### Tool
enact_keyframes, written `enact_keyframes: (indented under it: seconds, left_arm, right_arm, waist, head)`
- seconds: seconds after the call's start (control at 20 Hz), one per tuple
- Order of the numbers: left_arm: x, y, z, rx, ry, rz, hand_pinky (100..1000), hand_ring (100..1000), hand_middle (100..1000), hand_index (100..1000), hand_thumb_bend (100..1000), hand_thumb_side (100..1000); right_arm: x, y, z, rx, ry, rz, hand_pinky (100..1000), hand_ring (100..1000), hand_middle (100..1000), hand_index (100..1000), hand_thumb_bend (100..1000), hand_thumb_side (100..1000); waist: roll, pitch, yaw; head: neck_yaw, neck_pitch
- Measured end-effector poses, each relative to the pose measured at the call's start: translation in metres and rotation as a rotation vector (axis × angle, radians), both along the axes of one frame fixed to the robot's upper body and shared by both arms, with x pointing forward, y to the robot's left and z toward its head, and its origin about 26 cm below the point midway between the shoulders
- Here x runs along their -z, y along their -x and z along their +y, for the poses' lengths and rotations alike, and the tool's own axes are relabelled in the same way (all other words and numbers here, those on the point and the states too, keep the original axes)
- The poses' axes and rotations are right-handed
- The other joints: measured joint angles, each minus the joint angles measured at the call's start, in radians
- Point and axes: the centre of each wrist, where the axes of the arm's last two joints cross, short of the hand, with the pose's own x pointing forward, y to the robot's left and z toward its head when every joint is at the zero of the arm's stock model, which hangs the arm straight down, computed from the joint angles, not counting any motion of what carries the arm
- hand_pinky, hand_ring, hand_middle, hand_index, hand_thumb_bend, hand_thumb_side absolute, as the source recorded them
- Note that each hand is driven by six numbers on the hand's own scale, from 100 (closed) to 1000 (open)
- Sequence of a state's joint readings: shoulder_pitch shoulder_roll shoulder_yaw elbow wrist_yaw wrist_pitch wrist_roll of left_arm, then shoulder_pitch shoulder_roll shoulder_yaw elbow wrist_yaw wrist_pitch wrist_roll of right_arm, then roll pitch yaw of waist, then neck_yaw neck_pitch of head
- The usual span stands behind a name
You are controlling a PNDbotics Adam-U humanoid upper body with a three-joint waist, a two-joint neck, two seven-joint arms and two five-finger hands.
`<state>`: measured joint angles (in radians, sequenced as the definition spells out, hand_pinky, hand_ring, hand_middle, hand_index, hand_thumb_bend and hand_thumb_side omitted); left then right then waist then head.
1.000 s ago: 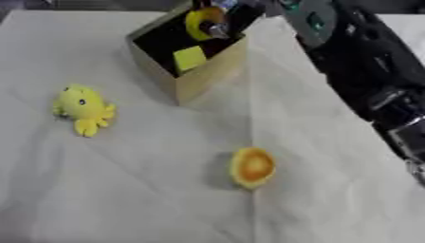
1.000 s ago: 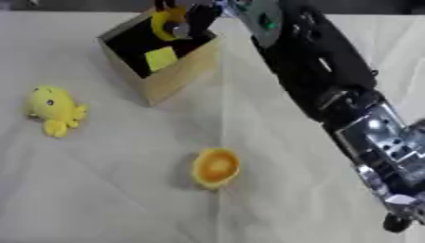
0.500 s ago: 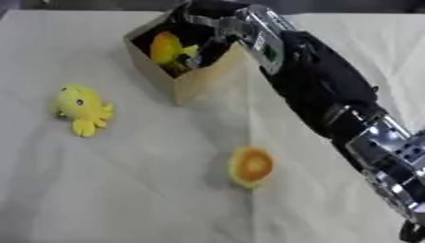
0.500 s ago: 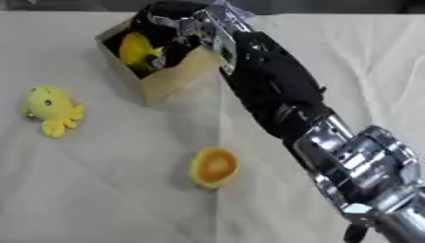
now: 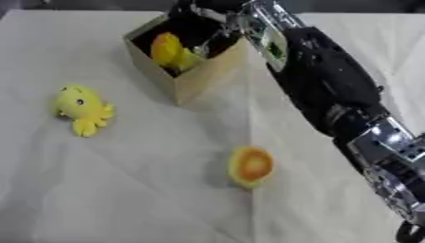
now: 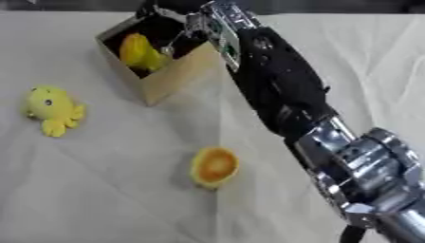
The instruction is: Pick up objects on the table and place them in the box.
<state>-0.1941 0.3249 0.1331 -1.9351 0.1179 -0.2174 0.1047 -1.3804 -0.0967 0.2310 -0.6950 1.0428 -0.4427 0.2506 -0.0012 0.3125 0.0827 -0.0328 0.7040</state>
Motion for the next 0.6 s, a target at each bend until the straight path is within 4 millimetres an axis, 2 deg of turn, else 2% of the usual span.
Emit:
enact_keyframes:
  seconds: [0.15, 0.3, 0.6]
  left_arm:
    - [0.001, 0.000, 0.001, -0.004, -0.002, 0.003, 869, 768, 705, 833, 194, 838]
    - [0.003, 0.002, 0.003, -0.017, -0.003, 0.010, 869, 769, 705, 833, 195, 837]
    - [0.004, 0.003, 0.006, -0.039, -0.009, 0.015, 868, 769, 706, 833, 196, 833]
  right_arm:
    - [-0.018, 0.004, -0.011, -0.032, 0.007, -0.062, 903, 935, 809, 881, 214, 169]
    - [-0.032, 0.006, -0.030, -0.052, 0.070, -0.097, 899, 921, 789, 869, 191, 231]
    - [-0.020, 0.014, -0.070, -0.120, 0.222, -0.102, 898, 912, 777, 864, 178, 296]
  waist:
    - [-0.003, -0.005, -0.012]
    - [-0.012, -0.008, -0.032]
    - [-0.019, -0.018, -0.055]
  head:
    - [0.013, 0.005]
    - [0.034, 0.013]
    - [0.069, 0.018]
